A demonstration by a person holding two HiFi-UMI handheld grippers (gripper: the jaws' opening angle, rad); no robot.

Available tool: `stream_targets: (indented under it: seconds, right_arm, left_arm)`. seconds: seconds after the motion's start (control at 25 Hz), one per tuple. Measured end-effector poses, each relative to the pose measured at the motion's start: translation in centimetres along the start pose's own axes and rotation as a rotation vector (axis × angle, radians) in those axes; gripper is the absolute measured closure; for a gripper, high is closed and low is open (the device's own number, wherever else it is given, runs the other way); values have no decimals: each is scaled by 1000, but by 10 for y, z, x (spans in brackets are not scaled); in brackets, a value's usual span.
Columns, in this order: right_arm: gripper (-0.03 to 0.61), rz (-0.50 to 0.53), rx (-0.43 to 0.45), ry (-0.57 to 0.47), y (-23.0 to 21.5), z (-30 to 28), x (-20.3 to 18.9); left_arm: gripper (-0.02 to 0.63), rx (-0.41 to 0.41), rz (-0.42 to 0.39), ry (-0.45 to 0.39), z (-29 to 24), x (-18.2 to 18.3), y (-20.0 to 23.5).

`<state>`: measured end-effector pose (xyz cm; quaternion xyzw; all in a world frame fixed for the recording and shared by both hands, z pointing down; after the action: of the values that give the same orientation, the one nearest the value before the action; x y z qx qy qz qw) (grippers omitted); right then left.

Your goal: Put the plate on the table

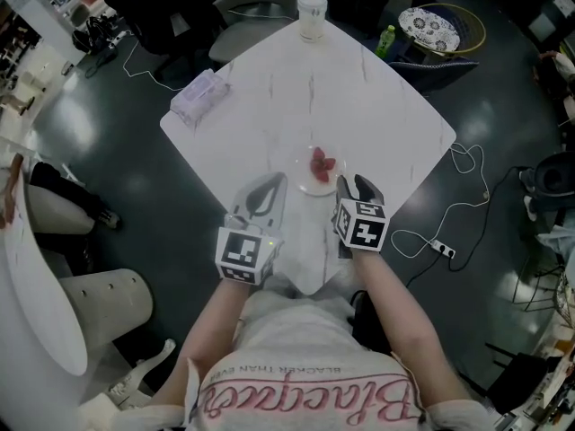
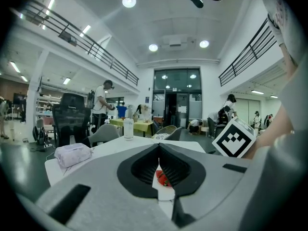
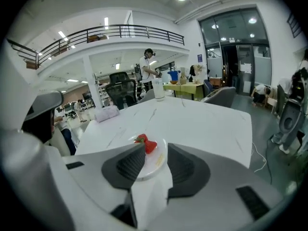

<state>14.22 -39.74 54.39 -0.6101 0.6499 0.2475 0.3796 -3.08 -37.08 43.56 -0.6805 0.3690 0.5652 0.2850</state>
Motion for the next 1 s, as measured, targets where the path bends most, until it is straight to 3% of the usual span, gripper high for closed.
stream_targets:
  seconds: [0.28,0.64,0.84,1.0]
  right_arm:
    - [512,120,27,-177,15,53,41]
    - [571,243,156,-331,52,128,87]
    - [572,235,228,-361,65,162,105]
    - [574,236,238,-427,70,188,121]
  left_arm:
    - [609,-36,-30,-30,6,11,-17]
    - [609,-52,-92,-99,20,43,-33]
    - [609,-49,-157,-146,27,66,-39]
    - [609,-66,-179,-125,30,82,-42]
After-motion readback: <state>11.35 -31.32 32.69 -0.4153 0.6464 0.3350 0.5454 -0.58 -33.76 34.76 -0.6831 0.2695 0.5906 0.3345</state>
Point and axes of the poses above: the fingertips, and each gripper's own axes: z backward along the fingers, y to its left, x out of its top, the point moved 3 cm from there along z, backward along the fingers
